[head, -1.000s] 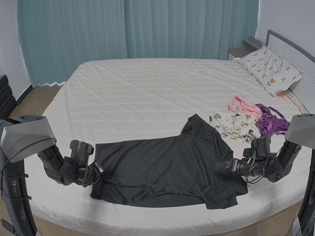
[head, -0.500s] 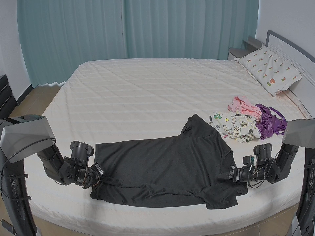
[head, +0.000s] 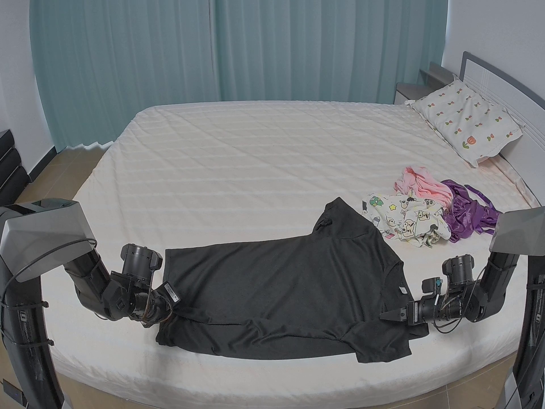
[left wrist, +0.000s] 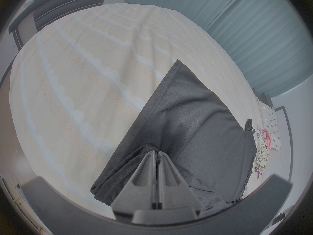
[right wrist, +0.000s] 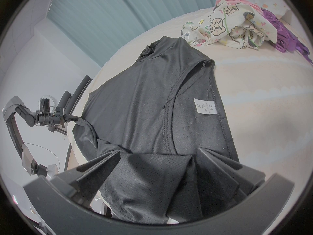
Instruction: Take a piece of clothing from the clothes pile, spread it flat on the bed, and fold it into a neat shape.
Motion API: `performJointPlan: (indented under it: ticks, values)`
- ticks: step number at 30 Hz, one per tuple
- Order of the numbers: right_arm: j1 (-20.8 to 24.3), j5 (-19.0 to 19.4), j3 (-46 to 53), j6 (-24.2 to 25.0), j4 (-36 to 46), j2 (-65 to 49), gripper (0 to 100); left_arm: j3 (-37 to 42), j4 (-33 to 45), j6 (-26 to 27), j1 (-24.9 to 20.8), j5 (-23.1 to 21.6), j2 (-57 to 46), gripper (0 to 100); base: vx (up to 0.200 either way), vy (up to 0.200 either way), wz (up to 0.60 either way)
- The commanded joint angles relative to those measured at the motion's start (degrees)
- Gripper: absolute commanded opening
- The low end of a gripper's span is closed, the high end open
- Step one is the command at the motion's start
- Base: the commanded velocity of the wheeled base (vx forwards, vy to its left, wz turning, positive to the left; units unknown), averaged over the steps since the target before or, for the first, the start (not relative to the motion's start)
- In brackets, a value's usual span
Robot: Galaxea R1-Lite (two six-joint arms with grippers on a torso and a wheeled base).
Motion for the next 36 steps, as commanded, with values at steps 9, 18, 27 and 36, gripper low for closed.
performJointPlan:
  ticks: [9, 18, 27, 36]
  values:
    - [-0.5, -0.1, 0.1, -1.3, 0.3, 0.7, 0, 0.0, 0.0, -0.1, 0.0, 0.0, 0.0, 0, 0.0, 0.0, 0.0]
    - [-2.1, 0.1, 0.4, -1.0, 0.2, 0.1, 0, 0.0, 0.1, -0.1, 0.0, 0.1, 0.0, 0, 0.0, 0.0, 0.0]
    - [-2.3, 2.1, 0.1, 1.6, -0.5, -3.0, 0, 0.1, 2.1, 0.3, 0.1, 0.5, -0.4, 0, 0.0, 0.0, 0.0]
    - [-2.0, 1.9, -2.6, 1.8, -0.5, -5.0, 0, 0.0, 3.6, 1.2, 0.9, 0.5, -1.7, 0, 0.0, 0.0, 0.0]
